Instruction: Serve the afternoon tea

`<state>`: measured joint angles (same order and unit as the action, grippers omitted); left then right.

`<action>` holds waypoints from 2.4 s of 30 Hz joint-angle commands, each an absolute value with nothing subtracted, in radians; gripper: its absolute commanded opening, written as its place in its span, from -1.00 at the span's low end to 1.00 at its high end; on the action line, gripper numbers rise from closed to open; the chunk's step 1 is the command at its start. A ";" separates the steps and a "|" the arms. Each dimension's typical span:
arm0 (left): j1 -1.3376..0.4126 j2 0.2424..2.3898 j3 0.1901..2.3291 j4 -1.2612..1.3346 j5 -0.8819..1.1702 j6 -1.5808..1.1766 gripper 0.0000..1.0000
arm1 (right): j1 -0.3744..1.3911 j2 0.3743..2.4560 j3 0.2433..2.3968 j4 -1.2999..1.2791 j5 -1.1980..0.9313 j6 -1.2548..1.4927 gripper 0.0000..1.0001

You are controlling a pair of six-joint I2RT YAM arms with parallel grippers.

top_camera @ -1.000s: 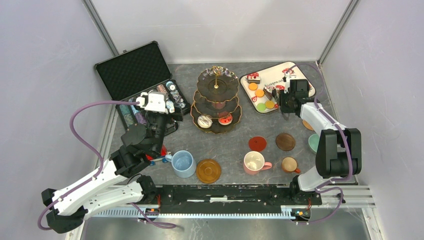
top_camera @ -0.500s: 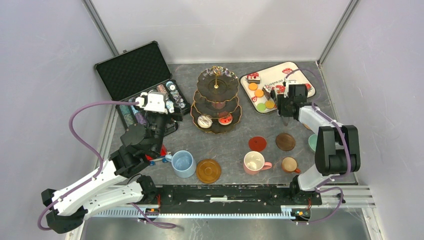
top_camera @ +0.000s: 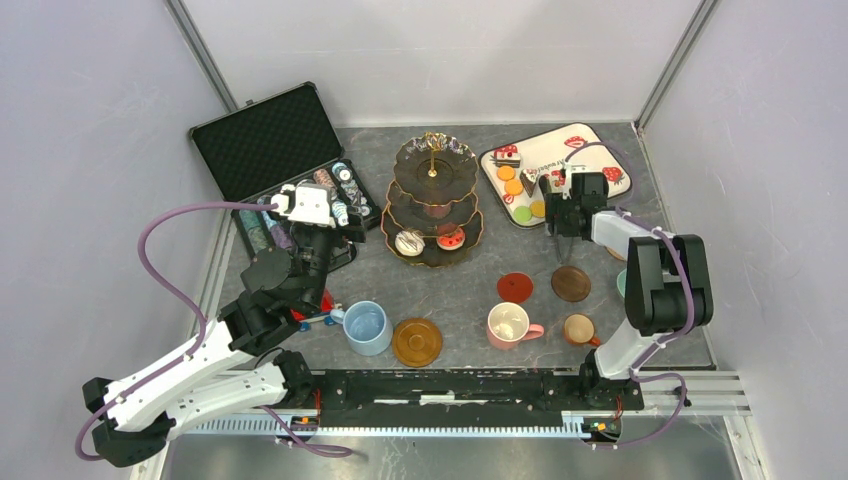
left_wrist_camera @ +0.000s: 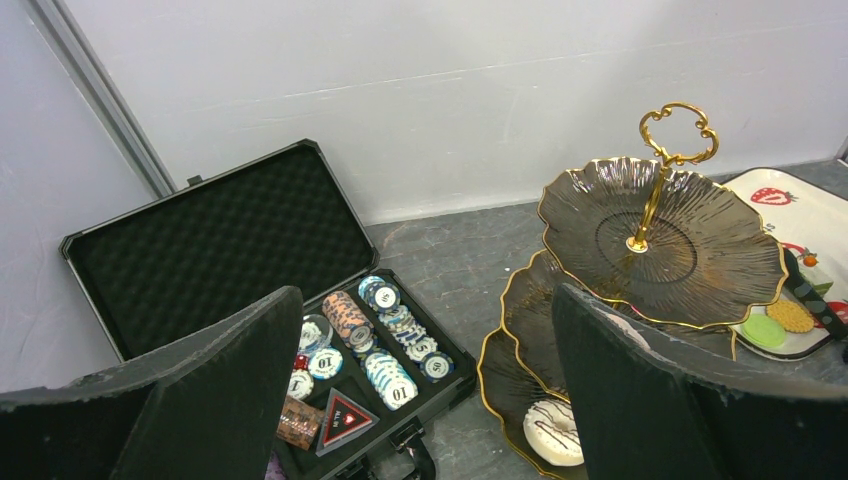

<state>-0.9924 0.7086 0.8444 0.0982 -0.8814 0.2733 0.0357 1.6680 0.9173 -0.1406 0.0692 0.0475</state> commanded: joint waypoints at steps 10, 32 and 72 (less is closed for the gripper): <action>-0.988 0.701 0.862 0.103 -0.878 0.233 1.00 | 0.037 1.746 0.969 -0.065 0.091 0.070 0.57; -0.987 0.694 0.862 0.105 -0.877 0.233 1.00 | 0.035 1.691 1.108 -0.351 0.075 0.057 0.06; -0.988 0.697 0.865 0.098 -0.871 0.225 1.00 | 0.074 1.752 1.187 -0.444 0.119 0.026 -0.91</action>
